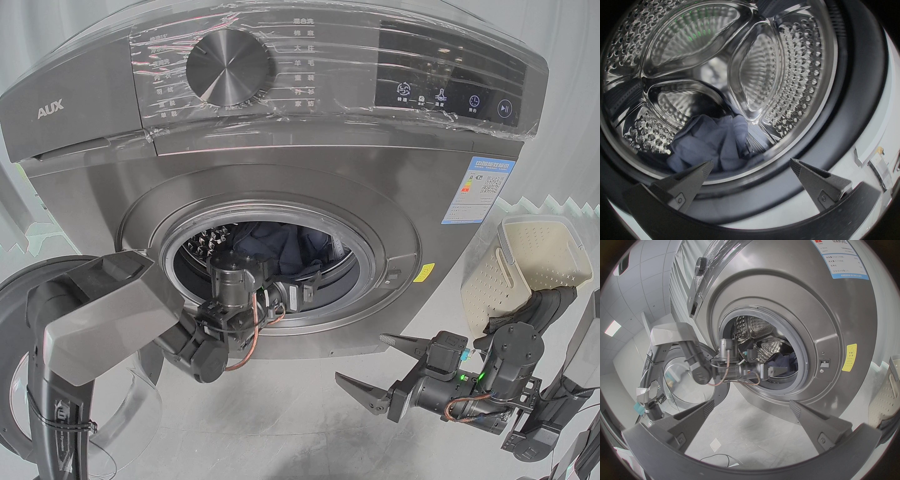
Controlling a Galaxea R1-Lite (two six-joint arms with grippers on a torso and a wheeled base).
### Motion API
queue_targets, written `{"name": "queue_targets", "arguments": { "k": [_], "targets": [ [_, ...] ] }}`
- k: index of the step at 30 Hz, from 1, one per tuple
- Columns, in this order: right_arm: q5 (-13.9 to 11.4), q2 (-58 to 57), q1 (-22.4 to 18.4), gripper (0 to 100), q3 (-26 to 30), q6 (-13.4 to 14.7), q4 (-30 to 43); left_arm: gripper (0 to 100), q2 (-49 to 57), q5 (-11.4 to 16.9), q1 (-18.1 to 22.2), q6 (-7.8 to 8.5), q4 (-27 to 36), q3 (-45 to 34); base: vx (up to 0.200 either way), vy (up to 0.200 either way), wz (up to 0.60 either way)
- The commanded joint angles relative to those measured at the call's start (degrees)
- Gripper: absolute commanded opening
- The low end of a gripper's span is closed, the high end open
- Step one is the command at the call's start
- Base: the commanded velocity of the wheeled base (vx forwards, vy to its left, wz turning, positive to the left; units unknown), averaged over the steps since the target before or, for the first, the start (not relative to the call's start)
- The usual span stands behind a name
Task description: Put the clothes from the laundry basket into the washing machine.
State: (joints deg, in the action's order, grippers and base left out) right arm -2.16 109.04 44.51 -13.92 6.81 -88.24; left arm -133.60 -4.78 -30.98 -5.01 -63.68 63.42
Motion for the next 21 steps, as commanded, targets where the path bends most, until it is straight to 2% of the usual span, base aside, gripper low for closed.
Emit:
{"name": "queue_targets", "arguments": {
  "k": [1,6,7,11,16,19,21],
  "targets": [
    [-0.04,-1.2,0.23,100,0.65,0.04,-0.01,100,12.66,-0.06,-4.71,0.09,-7.95,-19.38,0.0,0.0,0.0],
    [0.14,-4.72,0.05,100,2.41,-0.05,-0.01,100,19.51,0.3,-6.64,0.26,-14.1,-32.39,0.0,0.0,0.0],
    [0.14,-4.81,-0.04,100,2.5,-0.05,-0.01,100,19.78,0.3,-6.73,0.26,-14.19,-32.83,0.0,0.0,0.0],
    [0.4,-8.76,-0.91,100,6.19,-0.05,-0.01,100,28.04,0.38,-9.01,-0.61,-15.42,-42.76,0.0,0.0,0.0],
    [1.19,-12.8,-2.94,100,10.67,0.04,0.08,100,36.3,-0.14,-10.95,-0.61,-16.21,-48.83,0.0,0.0,0.0],
    [1.72,-16.06,-4.25,100,13.04,0.13,0.08,100,40.61,-1.64,-12.18,-1.41,-18.23,-50.06,0.0,0.0,0.0],
    [2.33,-17.81,-5.84,100,13.83,0.13,0.17,100,42.63,-4.63,-12.27,-1.23,-18.14,-50.85,0.0,0.0,0.0]
  ]
}}
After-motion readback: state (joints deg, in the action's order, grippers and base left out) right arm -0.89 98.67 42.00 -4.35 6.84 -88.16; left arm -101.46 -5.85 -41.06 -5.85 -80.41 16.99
